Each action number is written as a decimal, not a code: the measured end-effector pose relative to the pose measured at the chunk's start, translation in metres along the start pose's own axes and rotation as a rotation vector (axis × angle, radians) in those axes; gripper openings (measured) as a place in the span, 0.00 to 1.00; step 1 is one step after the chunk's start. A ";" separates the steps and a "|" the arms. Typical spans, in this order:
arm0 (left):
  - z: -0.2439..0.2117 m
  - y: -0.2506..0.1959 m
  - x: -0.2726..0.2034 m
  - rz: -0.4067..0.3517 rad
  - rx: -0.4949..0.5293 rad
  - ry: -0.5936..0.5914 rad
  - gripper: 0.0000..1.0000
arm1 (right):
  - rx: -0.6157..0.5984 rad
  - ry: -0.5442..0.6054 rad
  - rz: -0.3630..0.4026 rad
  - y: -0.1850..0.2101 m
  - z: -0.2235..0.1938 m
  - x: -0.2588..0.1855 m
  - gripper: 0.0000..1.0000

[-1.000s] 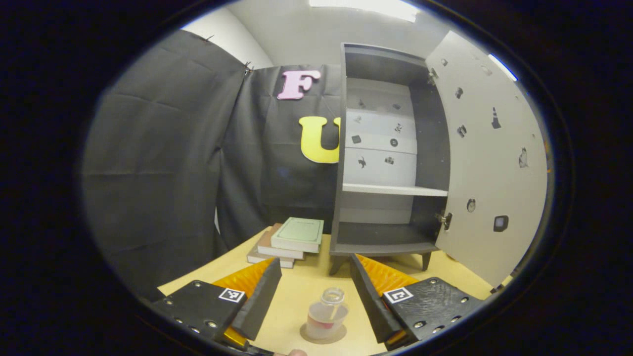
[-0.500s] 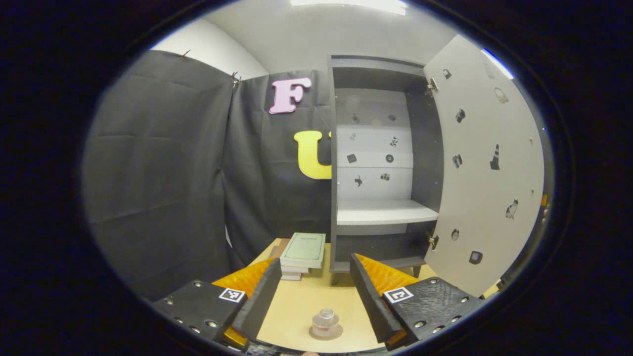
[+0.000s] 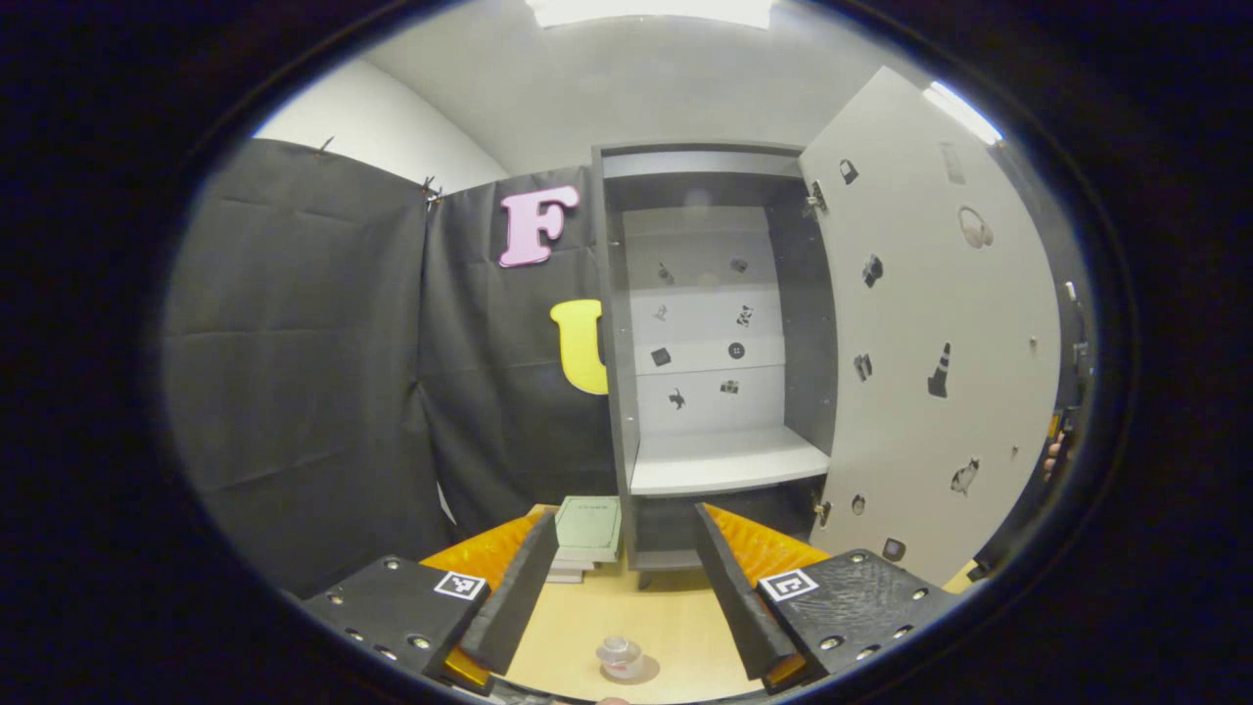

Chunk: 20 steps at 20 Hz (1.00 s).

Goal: Open the cabinet door with the right hand, grasp the bottle in the cabinet with the left hand and place it on the coaster, then close the cabinet door with the right hand.

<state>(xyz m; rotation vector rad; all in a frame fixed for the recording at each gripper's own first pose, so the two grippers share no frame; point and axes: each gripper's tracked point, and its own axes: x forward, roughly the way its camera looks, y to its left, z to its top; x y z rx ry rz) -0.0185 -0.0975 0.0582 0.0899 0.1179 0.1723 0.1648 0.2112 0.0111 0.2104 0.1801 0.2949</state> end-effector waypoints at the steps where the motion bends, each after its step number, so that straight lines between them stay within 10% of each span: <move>1: 0.001 -0.002 0.007 -0.007 0.014 0.009 0.84 | 0.002 0.001 0.002 0.004 0.002 -0.002 0.98; 14: -0.008 0.055 0.096 -0.197 -0.110 0.032 0.84 | -0.314 -0.055 -0.154 -0.027 0.026 -0.010 0.88; 20: -0.028 0.095 0.103 -0.189 -0.164 0.049 0.86 | -0.241 -0.017 -0.111 0.012 0.012 -0.014 0.88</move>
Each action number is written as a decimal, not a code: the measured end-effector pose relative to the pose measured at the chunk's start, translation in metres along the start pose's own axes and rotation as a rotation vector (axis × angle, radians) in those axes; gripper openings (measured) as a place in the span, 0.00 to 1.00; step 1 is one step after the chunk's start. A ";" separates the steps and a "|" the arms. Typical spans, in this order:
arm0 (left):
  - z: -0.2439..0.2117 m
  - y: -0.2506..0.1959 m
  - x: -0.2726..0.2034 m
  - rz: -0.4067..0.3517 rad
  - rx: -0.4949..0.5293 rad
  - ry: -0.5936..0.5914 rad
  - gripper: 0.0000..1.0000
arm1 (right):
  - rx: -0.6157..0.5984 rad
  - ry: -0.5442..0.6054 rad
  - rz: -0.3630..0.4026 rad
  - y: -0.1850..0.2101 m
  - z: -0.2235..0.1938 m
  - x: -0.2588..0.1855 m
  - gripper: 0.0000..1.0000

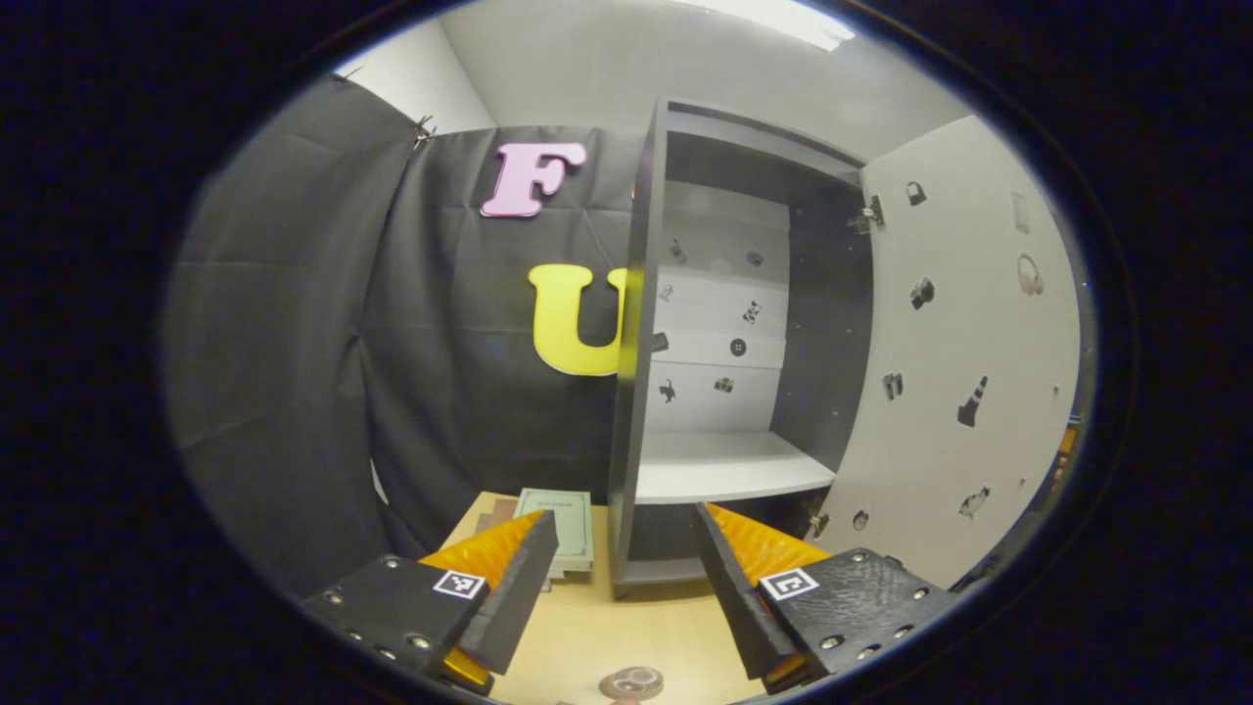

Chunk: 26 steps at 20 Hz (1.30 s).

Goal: Open the cabinet door with the right hand, grasp the bottle in the cabinet with the left hand and place it on the coaster, then close the cabinet door with the right hand.

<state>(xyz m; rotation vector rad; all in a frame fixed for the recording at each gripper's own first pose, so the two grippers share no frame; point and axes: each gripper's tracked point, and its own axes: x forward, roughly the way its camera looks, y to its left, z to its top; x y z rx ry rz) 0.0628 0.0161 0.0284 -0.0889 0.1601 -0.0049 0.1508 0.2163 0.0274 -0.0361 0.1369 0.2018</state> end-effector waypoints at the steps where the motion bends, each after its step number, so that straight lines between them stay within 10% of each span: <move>1: -0.001 0.008 -0.003 0.009 0.001 -0.001 0.86 | -0.013 -0.006 0.003 0.000 -0.001 -0.002 0.84; 19: -0.026 0.119 -0.052 0.068 -0.024 0.036 0.86 | 0.017 -0.011 0.113 0.055 -0.003 0.000 0.88; 26: -0.031 0.123 -0.065 0.078 -0.020 0.052 0.86 | 0.103 0.009 0.264 0.096 -0.006 -0.002 0.93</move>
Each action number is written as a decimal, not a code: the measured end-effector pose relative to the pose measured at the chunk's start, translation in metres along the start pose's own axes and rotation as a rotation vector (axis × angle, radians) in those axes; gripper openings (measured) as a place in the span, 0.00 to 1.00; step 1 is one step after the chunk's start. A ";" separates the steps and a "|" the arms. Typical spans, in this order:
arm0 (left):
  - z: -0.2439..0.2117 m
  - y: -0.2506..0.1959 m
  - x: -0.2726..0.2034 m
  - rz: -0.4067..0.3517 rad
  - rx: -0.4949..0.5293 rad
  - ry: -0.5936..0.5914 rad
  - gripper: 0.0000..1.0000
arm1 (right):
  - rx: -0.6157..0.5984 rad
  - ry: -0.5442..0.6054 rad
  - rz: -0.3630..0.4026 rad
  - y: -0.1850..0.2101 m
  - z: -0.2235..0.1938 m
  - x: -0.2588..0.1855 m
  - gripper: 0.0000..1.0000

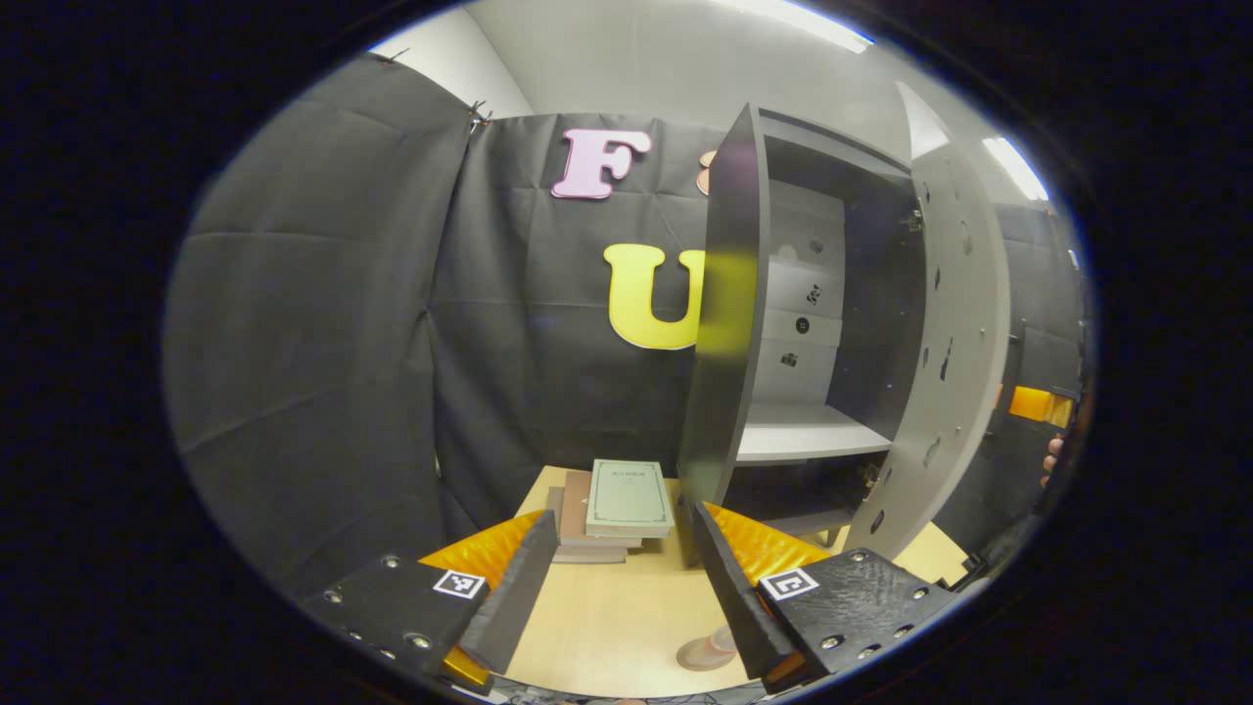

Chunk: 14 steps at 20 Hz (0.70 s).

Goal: Open the cabinet door with the right hand, grasp the bottle in the cabinet with the left hand and place it on the coaster, then close the cabinet door with the right hand.

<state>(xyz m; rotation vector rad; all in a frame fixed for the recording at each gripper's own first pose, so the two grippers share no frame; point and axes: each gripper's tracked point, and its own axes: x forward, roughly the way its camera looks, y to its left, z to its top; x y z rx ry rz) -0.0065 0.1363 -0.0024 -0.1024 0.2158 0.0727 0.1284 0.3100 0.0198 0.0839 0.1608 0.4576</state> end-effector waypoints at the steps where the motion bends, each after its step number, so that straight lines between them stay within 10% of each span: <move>1: 0.002 -0.002 -0.001 0.000 0.001 -0.003 0.84 | -0.003 0.008 -0.001 -0.002 -0.002 -0.002 0.89; 14: 0.029 -0.098 0.011 0.003 -0.025 -0.087 0.84 | 0.046 0.018 -0.064 -0.037 -0.002 -0.008 0.91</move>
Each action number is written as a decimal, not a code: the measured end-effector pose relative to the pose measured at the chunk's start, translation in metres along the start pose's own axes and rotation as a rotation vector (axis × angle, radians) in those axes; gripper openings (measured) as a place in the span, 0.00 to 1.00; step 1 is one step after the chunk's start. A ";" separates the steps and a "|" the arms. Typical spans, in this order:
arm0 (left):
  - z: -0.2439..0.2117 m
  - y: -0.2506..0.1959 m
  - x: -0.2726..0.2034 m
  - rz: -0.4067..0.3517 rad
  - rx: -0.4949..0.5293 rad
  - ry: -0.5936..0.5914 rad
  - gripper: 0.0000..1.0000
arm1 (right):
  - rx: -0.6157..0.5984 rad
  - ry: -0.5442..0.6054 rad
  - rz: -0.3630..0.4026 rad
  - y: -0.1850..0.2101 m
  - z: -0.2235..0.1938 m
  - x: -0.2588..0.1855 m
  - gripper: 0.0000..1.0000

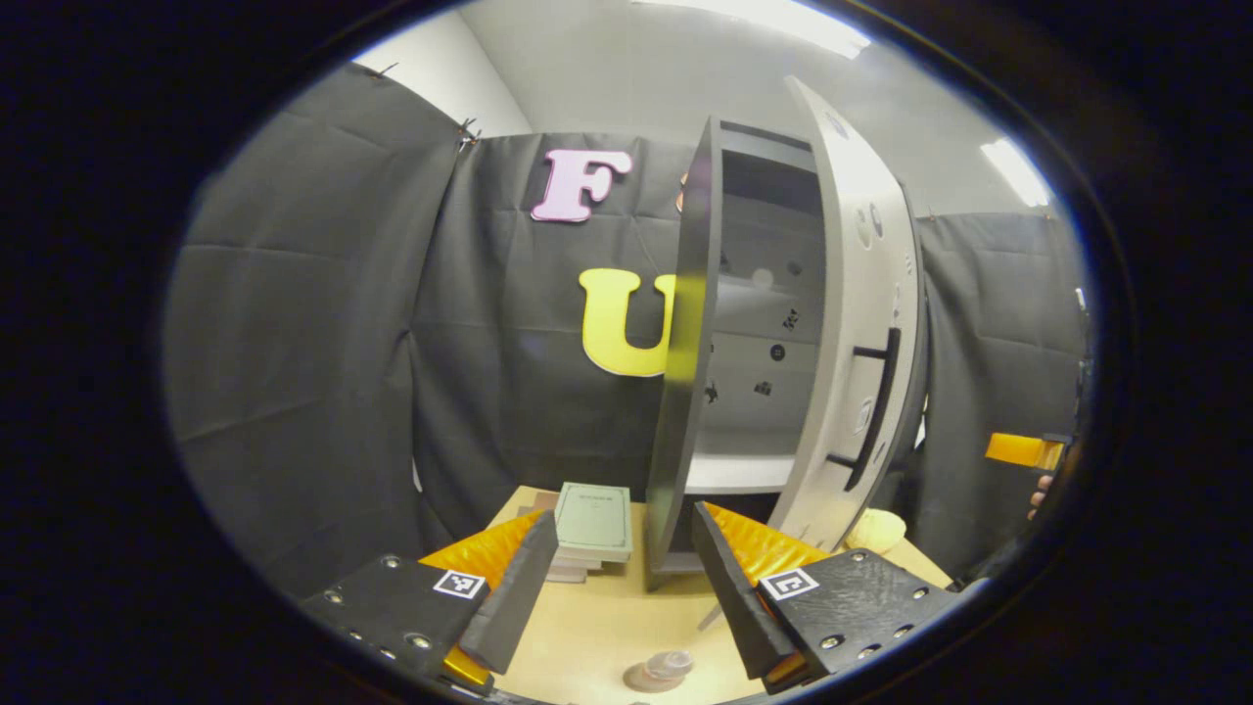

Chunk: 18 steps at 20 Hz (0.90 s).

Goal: Open the cabinet door with the right hand, grasp the bottle in the cabinet with the left hand and place it on the coaster, then close the cabinet door with the right hand.

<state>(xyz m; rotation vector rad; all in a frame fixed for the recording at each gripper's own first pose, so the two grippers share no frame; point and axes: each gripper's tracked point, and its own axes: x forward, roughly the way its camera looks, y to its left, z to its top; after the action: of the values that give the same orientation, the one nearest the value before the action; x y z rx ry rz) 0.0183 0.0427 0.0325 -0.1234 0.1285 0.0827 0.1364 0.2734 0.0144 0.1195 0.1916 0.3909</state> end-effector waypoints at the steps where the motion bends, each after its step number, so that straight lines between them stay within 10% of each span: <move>1: 0.005 -0.011 -0.002 0.003 0.002 -0.012 0.84 | 0.004 -0.002 0.001 -0.002 0.001 -0.001 0.95; 18: 0.009 -0.138 -0.035 0.106 0.006 -0.095 0.83 | -0.015 -0.061 0.086 -0.023 0.011 0.004 0.92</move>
<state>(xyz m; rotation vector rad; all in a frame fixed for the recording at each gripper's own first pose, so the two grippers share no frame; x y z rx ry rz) -0.0027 -0.0952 0.0622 -0.1065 0.0406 0.1938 0.1509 0.2532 0.0212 0.1247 0.1232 0.4734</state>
